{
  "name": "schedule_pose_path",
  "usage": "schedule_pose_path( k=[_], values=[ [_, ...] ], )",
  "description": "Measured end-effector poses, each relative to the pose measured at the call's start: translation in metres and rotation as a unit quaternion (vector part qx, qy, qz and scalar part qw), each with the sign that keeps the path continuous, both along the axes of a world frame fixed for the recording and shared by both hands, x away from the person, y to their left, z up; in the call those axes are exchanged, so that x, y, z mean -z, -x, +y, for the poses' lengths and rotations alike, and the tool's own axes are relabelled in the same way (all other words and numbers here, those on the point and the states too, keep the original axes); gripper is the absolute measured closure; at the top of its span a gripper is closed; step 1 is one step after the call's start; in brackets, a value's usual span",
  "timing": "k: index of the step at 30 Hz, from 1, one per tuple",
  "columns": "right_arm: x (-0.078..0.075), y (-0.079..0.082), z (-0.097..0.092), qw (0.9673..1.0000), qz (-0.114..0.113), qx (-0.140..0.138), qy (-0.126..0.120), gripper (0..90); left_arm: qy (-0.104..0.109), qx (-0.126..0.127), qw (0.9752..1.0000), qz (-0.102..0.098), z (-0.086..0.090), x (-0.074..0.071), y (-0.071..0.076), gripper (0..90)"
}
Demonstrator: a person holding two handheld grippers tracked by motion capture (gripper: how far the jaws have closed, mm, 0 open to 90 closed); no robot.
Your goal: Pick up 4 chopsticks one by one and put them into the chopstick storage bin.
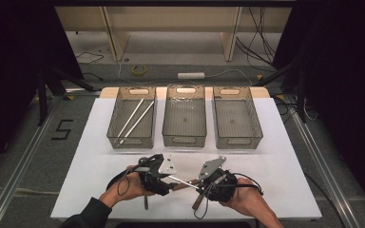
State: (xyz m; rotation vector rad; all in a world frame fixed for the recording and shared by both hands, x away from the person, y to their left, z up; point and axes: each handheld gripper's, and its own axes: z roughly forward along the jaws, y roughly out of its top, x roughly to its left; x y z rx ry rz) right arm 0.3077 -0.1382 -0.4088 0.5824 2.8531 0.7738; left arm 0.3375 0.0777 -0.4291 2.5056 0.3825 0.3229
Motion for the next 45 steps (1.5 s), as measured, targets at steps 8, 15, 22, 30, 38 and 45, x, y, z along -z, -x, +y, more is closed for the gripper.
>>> schedule_pose_path(
  k=[8,15,22,30,38,45],
  values=[
    [-0.001,0.002,0.001,0.9999,0.002,-0.012,0.001,85.2,-0.019,0.024,0.9995,-0.006,0.000,0.000,0.003,62.3],
    [-0.002,0.003,-0.001,0.9995,-0.004,-0.033,-0.003,85.0,-0.034,0.057,0.9978,-0.001,0.002,-0.004,0.006,70.5],
    [0.000,-0.004,-0.009,0.9985,0.000,-0.048,-0.025,74.6,-0.053,0.104,0.9931,0.013,0.003,-0.005,0.012,80.3],
    [-0.011,-0.019,-0.032,0.9942,0.000,0.004,-0.108,50.8,-0.047,0.074,0.9959,0.025,0.006,-0.006,0.007,85.2],
    [-0.015,-0.019,-0.041,0.9868,-0.043,0.063,-0.143,42.7,-0.023,-0.001,0.9995,0.019,0.017,-0.010,-0.005,85.2],
    [-0.009,-0.020,-0.052,0.9802,-0.060,0.103,-0.158,39.3,0.004,-0.048,0.9986,0.021,0.027,-0.013,-0.012,85.3]
  ],
)
